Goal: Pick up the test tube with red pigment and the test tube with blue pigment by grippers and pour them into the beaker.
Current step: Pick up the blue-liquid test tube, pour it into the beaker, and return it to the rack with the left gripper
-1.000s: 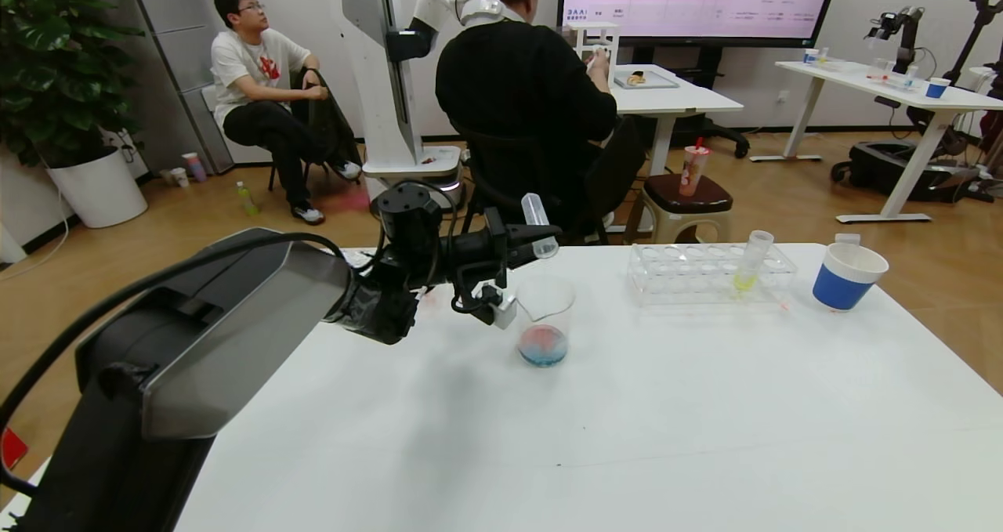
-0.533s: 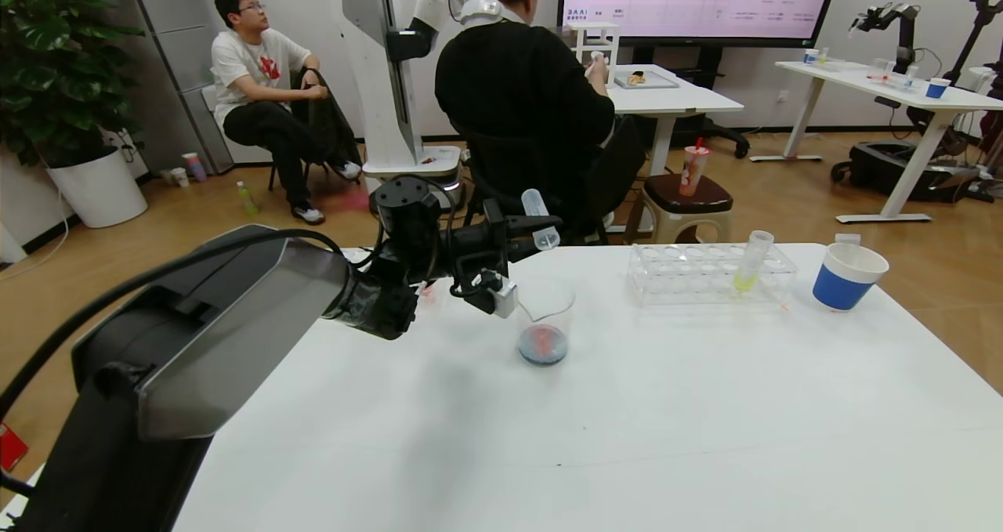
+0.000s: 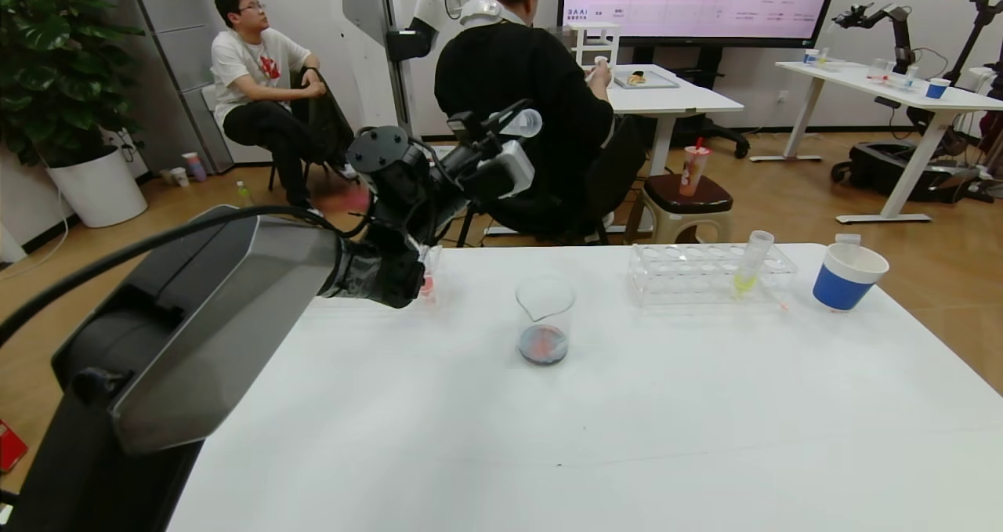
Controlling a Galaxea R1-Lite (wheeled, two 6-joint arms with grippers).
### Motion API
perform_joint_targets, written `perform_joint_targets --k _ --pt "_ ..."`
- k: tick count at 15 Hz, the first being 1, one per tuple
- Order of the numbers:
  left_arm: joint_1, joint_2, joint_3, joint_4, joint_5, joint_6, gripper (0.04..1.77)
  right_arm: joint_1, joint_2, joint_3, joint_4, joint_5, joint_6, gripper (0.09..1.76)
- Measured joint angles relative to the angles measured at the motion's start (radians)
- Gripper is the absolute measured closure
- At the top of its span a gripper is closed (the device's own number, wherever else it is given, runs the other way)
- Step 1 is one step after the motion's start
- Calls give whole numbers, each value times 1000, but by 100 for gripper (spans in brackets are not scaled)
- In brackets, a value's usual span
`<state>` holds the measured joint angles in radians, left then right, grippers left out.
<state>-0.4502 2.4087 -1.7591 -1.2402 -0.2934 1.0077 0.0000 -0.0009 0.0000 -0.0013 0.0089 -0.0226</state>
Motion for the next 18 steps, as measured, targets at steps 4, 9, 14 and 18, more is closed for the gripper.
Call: perform_joint_targets --k 4,9,14,18 --pt "-72 -43 -7 116 580 -372 130 0 0 0 0 0 0 11" --pt "-99 -112 -89 577 811 -887 130 0 0 0 0 0 0 11" --pt "-46 -202 -100 827 841 -1131 130 0 0 0 0 0 0 11" --pt "66 -271 37 822 826 -1104 130 0 0 0 0 0 0 11"
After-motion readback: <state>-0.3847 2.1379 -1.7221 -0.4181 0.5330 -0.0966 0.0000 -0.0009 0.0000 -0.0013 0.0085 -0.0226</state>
